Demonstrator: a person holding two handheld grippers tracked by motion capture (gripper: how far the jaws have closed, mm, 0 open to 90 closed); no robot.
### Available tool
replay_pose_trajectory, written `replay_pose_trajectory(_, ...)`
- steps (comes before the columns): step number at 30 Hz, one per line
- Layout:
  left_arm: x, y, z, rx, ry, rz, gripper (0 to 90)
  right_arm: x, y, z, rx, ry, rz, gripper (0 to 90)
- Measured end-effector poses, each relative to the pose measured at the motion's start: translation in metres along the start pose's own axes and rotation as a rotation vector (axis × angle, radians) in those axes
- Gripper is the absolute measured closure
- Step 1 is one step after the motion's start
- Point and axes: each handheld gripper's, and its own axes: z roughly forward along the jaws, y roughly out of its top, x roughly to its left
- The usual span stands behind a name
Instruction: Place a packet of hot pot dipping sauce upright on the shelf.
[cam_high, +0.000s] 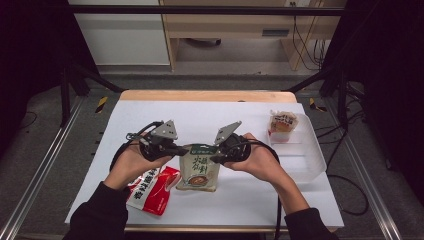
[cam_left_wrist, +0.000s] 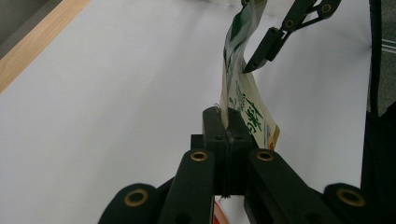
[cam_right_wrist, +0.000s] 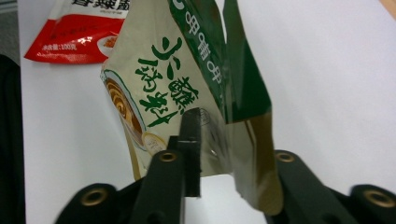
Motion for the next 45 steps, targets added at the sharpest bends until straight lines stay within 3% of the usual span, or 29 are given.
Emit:
replay_pose_trajectory(4,0.001,-0.001,0.0,-0.001,0.0,-0.008,90.0,0.001,0.004,-0.003,0.023,-0.009,-0.022,88.8)
replay_pose_trajectory(8,0.003,-0.005,0.0,0.0,0.006,-0.026,88.0,0.002,0.009,-0.004,0.045,-0.002,-0.03,90.0)
replay_pose_trajectory(10,0.005,-0.009,0.0,-0.005,0.007,-0.038,81.7,0.003,0.012,-0.005,0.051,0.009,-0.036,90.0)
replay_pose_trajectory(12,0.006,-0.013,-0.001,-0.026,0.016,-0.066,71.2,0.005,0.015,-0.006,0.078,0.006,-0.039,90.0)
replay_pose_trajectory(13,0.006,-0.015,-0.001,-0.03,0.019,-0.071,61.2,0.005,0.017,-0.006,0.091,0.004,-0.049,90.0)
replay_pose_trajectory(17,0.007,-0.028,-0.002,-0.032,0.056,-0.098,41.8,0.002,0.023,-0.009,0.106,0.002,-0.051,90.0)
replay_pose_trajectory(20,0.008,-0.038,0.0,-0.019,0.079,-0.114,33.5,0.001,0.027,-0.014,0.111,-0.005,-0.053,90.0)
replay_pose_trajectory(23,0.011,-0.045,0.002,0.027,0.113,-0.122,25.9,-0.001,0.028,-0.017,0.124,-0.021,-0.054,90.0)
replay_pose_trajectory(25,0.011,-0.05,0.002,0.025,0.126,-0.142,22.1,-0.004,0.027,-0.02,0.124,-0.027,-0.051,90.0)
replay_pose_trajectory(29,0.011,-0.056,0.005,0.048,0.151,-0.154,17.2,-0.01,0.023,-0.028,0.097,-0.036,-0.035,90.0)
replay_pose_trajectory(45,0.01,-0.082,0.012,0.105,0.162,-0.18,12.1,-0.024,0.005,-0.068,0.06,-0.073,-0.01,90.0)
